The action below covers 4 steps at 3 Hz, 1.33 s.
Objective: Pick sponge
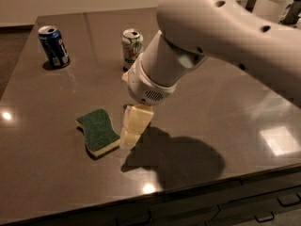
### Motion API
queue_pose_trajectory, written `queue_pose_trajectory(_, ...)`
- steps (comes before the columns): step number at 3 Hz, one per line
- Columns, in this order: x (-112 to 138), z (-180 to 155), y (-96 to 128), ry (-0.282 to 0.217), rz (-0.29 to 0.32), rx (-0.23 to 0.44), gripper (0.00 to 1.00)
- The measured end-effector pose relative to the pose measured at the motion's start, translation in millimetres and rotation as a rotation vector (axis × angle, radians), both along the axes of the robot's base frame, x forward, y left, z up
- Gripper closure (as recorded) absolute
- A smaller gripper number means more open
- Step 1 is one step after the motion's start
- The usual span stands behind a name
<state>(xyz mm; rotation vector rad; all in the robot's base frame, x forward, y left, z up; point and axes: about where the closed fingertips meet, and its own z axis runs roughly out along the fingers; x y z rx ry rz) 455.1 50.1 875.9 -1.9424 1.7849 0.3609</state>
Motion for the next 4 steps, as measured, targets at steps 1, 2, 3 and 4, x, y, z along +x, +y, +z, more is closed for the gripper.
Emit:
queue_pose_trajectory(1,-12,-13,21,0.007,0.033,0.007,0.0)
queue_pose_trajectory(2,-14,-25,30,0.011,0.038,0.005,0.0)
queue_pose_trajectory(3,-13,-31,35,0.019,0.039,0.0,0.0)
queue_pose_trajectory(4,-13,-32,37,0.033,0.047,-0.002,0.18)
